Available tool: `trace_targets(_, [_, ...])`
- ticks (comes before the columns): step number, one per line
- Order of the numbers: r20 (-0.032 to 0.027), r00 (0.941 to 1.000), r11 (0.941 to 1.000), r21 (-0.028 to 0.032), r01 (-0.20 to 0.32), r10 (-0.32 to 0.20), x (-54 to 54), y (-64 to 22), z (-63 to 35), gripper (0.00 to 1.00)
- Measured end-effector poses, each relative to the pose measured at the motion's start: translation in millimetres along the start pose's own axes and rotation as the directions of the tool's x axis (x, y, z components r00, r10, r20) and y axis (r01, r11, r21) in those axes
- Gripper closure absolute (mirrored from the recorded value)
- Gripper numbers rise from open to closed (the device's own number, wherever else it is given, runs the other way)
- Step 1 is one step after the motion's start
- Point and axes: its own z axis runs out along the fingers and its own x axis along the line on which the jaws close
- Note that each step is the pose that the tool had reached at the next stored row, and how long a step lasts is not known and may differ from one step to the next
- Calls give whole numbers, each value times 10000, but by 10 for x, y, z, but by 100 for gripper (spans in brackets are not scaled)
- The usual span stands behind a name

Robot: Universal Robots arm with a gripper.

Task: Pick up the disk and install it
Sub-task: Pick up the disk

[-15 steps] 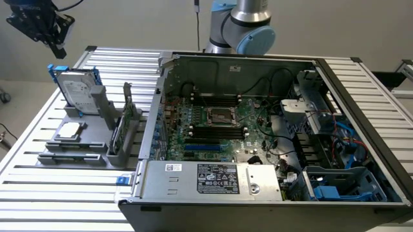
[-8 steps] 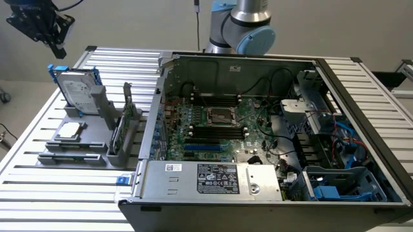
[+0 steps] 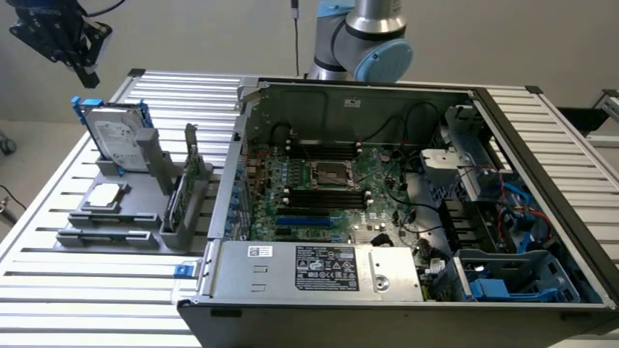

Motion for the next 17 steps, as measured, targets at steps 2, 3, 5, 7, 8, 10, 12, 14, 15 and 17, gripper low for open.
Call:
trace_targets(2, [-2, 10000, 10000, 1, 0, 0, 0, 0, 0, 89])
trace_targets(3, [-3, 10000, 10000, 1, 0, 0, 0, 0, 0, 89])
trace_targets(5, [-18, 10000, 10000, 0, 4, -4, 1, 0, 1, 89])
trace_targets(7, [-69, 9999, 9999, 3, 114, -113, 1, 1, 1, 89])
trace_targets(8, [-89, 9997, 9998, 2, 220, -220, 1, 1, 2, 89])
trace_targets(10, [-131, 9988, 9989, 0, 470, -470, 1, 1, 1, 89])
trace_targets(12, [-170, 9971, 9973, -4, 736, -736, 1, 1, 1, 89])
trace_targets(14, [-218, 9948, 9951, -9, 990, -990, 1, 1, 1, 89])
trace_targets(15, [-240, 9934, 9937, -13, 1124, -1124, 1, 1, 2, 89])
trace_targets(17, [-278, 9900, 9904, -20, 1386, -1386, 1, 1, 1, 89])
